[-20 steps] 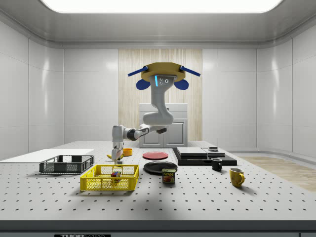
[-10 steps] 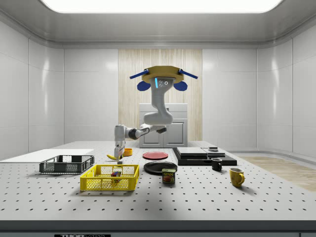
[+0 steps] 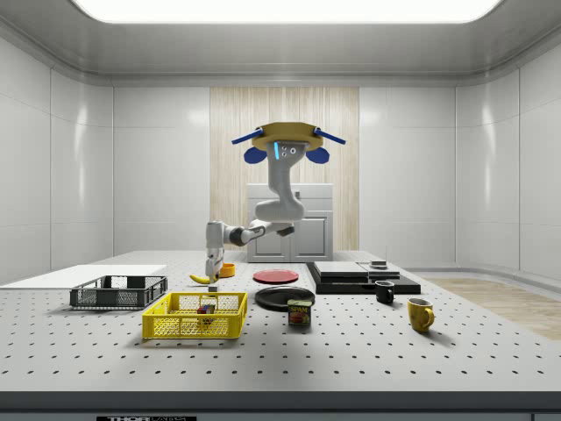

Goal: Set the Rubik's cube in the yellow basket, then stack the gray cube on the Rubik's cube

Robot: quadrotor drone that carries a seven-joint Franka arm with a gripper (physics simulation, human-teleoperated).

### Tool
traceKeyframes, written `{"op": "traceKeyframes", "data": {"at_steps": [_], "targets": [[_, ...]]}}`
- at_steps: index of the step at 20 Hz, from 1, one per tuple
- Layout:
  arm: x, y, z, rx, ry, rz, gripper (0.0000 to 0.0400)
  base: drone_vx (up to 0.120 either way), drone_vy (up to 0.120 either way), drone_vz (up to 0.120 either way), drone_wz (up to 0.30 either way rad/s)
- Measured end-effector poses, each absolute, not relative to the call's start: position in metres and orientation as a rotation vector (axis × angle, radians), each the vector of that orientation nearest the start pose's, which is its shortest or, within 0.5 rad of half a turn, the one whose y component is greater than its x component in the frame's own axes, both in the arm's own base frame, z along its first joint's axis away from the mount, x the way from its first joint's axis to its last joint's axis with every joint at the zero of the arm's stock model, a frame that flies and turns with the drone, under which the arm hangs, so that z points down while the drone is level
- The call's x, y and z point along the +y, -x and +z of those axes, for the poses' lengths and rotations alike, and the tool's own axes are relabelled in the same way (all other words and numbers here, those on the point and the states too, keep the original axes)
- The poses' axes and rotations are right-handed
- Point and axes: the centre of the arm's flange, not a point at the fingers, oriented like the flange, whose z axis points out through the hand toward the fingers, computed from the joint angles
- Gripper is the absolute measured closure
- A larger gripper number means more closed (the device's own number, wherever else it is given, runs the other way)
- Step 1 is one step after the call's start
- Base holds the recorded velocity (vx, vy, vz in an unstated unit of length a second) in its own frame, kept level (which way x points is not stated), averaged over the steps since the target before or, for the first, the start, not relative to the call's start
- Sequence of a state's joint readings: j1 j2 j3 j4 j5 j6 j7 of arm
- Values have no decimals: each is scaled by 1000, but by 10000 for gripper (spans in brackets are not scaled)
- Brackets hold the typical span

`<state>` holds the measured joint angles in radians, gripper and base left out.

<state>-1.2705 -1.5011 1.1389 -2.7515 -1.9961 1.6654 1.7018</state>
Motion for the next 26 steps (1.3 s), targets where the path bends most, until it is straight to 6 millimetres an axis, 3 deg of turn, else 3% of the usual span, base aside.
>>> {"op": "traceKeyframes", "data": {"at_steps": [3, 7, 12, 23, 26], "targets": [[-4, -323, 567, -2, -1, 786, 0, 120, -120, 0, 0], [-4, -323, 567, -2, -1, 786, 0, 0, -120, -10, 0], [-4, -323, 567, -2, -1, 786, 0, 0, -120, -112, 0], [-4, -323, 567, -2, -1, 786, 0, 22, -120, 0, 0], [-4, -323, 567, -2, -1, 786, 0, 0, 0, -27, 0]]}}
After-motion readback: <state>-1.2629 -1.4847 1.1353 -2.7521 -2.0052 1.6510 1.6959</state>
